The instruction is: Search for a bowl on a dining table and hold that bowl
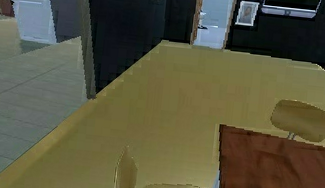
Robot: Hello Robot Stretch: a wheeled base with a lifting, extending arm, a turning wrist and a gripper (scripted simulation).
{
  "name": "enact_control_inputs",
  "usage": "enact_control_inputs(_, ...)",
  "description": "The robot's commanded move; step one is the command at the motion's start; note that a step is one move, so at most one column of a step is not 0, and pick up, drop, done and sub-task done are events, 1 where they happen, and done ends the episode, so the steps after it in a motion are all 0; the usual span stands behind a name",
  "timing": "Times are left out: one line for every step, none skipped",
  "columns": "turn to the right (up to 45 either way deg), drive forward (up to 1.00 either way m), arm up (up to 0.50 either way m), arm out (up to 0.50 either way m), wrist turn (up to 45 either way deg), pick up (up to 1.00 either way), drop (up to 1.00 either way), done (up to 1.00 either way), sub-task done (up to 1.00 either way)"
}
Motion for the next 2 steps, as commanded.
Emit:
enact_control_inputs(0.0, 0.00, 0.10, 0.00, 0.0, 0.00, 0.00, 0.00, 0.00)
enact_control_inputs(0.0, 0.00, 0.00, 0.00, 0.0, 0.00, 0.00, 1.00, 0.00)
